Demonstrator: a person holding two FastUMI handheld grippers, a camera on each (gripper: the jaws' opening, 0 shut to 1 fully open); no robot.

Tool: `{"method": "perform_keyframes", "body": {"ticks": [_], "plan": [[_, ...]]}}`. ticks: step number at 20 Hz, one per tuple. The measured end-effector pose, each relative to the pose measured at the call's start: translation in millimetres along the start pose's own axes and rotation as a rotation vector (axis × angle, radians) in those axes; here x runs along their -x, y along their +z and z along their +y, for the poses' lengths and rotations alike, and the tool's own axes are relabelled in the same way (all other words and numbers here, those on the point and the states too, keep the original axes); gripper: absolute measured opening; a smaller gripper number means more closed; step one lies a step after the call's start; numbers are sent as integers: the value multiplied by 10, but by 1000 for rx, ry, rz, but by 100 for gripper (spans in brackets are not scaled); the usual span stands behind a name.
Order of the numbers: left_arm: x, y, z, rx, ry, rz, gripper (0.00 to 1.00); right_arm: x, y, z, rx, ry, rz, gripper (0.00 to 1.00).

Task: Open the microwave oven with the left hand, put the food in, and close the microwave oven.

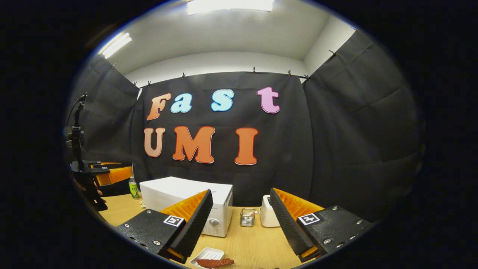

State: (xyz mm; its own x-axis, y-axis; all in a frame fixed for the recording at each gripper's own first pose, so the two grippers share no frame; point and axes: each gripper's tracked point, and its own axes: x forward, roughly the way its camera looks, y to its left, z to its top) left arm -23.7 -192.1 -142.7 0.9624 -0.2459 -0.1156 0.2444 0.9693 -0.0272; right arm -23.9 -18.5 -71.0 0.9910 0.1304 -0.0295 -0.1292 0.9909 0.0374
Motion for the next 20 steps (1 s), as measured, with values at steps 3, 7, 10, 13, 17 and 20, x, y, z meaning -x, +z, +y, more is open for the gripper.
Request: {"method": "perform_keyframes", "body": {"ticks": [3,7,10,13,17,20], "plan": [[-232,-437,-287,46,-44,60,88,-1,-354,-92,-3,-18,50,95],[-512,-945,-479,52,-44,110,87,-34,-842,-137,2,-24,124,95],[-723,-1410,-638,40,-47,181,88,-52,-1283,-106,-6,-17,199,96],[-877,-1811,-782,28,-47,236,88,-47,-1606,-82,-65,-1,262,96],[-1122,-2209,-890,12,-36,279,82,-71,-1827,-176,-98,-13,287,96],[-1309,-2385,-893,14,-5,291,72,-58,-1973,-282,-105,-37,308,96]]}}
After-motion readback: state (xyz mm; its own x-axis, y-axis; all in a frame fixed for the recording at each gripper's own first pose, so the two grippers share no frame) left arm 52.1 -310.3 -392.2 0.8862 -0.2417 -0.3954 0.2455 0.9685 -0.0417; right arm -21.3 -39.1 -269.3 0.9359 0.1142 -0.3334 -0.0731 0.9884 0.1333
